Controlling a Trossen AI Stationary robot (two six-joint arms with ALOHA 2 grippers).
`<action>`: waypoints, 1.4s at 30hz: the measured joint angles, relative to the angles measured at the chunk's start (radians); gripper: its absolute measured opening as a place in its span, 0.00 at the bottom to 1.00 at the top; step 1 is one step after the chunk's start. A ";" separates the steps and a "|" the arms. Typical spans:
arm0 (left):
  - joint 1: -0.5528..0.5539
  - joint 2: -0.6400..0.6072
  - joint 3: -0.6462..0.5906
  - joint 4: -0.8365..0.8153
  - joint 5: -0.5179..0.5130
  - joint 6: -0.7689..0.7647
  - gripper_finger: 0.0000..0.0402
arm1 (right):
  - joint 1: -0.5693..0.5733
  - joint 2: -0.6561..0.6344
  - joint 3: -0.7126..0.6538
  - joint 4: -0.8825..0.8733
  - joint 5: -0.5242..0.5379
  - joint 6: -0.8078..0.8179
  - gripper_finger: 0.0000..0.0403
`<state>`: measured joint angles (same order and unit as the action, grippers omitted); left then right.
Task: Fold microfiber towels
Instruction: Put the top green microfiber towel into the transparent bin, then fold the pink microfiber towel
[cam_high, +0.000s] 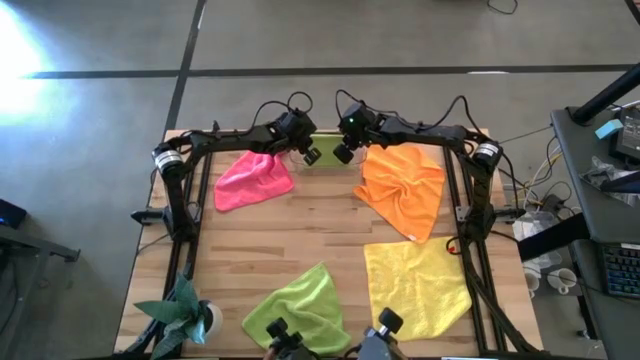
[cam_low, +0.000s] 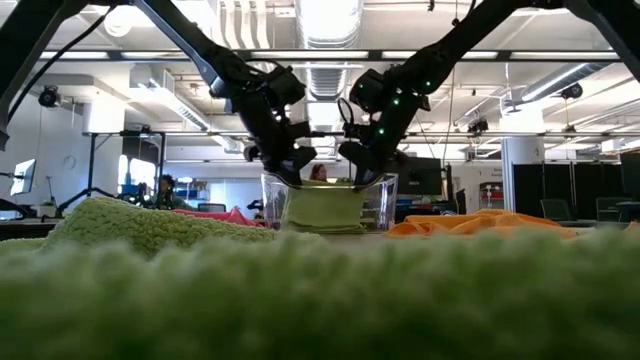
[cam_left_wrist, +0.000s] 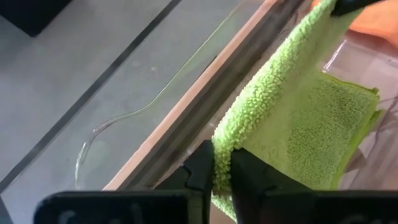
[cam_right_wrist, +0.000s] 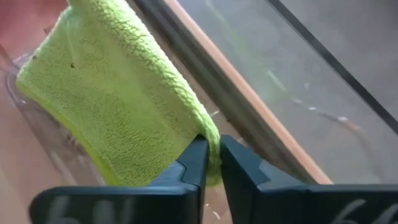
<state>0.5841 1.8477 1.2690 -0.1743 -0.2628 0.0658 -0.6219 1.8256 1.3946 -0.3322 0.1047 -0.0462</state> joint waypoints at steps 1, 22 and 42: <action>0.001 0.000 0.000 0.000 0.000 0.000 0.10 | 0.000 0.000 0.011 -0.008 0.001 -0.004 0.13; -0.027 -0.306 -0.005 -0.188 -0.005 0.001 0.43 | -0.027 -0.047 0.267 -0.529 -0.040 -0.069 0.37; -0.302 -0.437 -0.291 -0.368 -0.004 -0.166 0.43 | 0.115 -0.332 0.054 -0.598 -0.140 0.140 0.32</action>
<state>0.2816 1.4109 0.9776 -0.5427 -0.2665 -0.0998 -0.5066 1.4932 1.4485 -0.9301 -0.0348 0.0936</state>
